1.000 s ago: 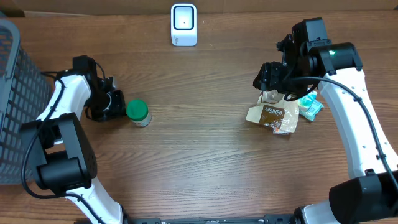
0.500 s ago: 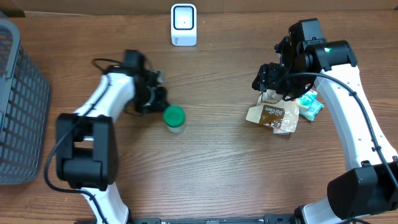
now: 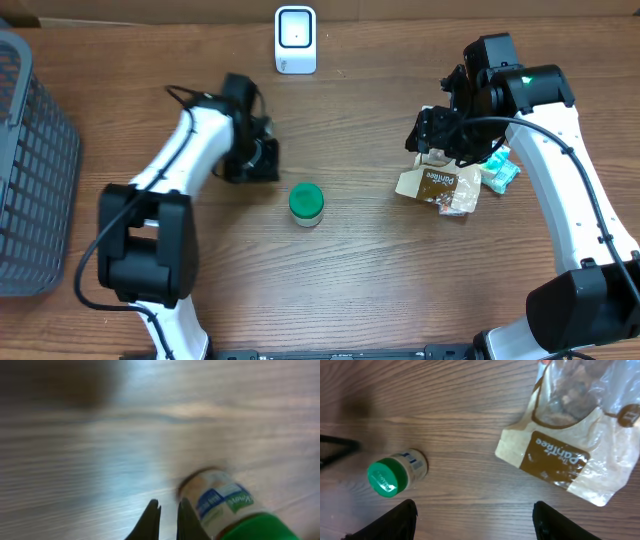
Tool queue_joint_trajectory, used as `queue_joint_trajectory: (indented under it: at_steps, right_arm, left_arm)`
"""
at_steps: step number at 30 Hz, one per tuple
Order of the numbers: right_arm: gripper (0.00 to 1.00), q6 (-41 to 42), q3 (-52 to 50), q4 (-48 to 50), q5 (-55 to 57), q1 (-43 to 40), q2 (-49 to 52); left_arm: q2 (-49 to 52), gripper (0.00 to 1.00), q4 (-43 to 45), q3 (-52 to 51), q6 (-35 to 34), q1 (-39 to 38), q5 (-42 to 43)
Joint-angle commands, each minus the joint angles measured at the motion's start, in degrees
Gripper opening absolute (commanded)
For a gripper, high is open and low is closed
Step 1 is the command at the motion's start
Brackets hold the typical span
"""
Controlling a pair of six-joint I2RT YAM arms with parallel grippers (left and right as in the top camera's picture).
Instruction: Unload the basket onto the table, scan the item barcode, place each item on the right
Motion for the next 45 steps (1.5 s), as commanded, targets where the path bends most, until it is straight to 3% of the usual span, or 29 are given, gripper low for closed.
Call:
queue_joint_trajectory:
  at_steps: [1,4,6,7,8,9,16,22,28,32,35,39,41,45]
  right_arm:
    - [0.72,-0.13,-0.24,0.22,-2.51,2.82,0.13]
    - [0.76,0.31,-0.24,1.29,-2.51,7.17,0.24]
    - [0.76,3.37,-0.24,3.08,-2.03,10.64,0.68]
    - [0.77,4.94,-0.24,4.00,-1.29,12.37,1.14]
    - [0.79,5.66,-0.24,4.70,-0.50,13.75,1.42]
    - [0.82,6.51,-0.24,5.73,1.07,15.91,2.27]
    - [0.95,12.39,-0.24,14.12,13.33,29.55,9.64]
    - [0.96,12.20,-0.24,17.62,14.08,33.75,13.22]
    - [0.86,12.22,-0.24,18.23,14.01,36.63,17.25]
    - [0.73,11.96,-0.24,17.55,14.05,38.07,18.08]
    - [0.60,7.54,-0.24,16.46,14.08,38.21,18.08]
    - [0.49,3.80,-0.24,16.04,15.08,38.05,18.08]
    - [0.49,2.47,-0.24,16.00,16.74,37.97,18.08]
    - [0.64,-6.73,-0.24,16.50,21.00,37.92,18.08]
  left_arm:
    - [-0.59,0.04,-7.28,11.43,-1.27,6.45,-5.29]
    - [-0.59,0.08,-12.04,17.11,-1.25,10.45,-5.25]
    - [-0.59,0.22,-13.31,19.06,-1.25,12.87,-5.27]
    - [-0.59,0.34,-13.29,19.19,-1.25,13.73,-5.25]
    - [-0.59,0.57,-13.25,19.19,-1.29,14.56,-5.22]
    - [-0.59,1.00,-13.25,19.17,-1.55,15.45,-5.22]
    - [-0.57,1.00,-12.76,19.04,-1.62,18.25,-6.14]
    - [-0.57,1.00,-12.68,19.04,-1.62,18.23,-10.12]
    - [-0.57,1.00,-11.82,19.02,-1.62,18.14,-9.90]
    - [-0.57,1.00,-11.28,19.04,-1.62,18.16,-9.90]
    - [-0.57,1.00,-11.28,19.02,-1.62,18.16,-9.90]
    - [-0.57,1.00,-11.28,19.04,-1.62,18.16,-9.90]
    - [-0.57,1.00,-11.28,19.04,-1.64,18.16,-9.90]
    - [-0.57,1.00,-11.28,19.02,-1.62,18.16,-9.90]
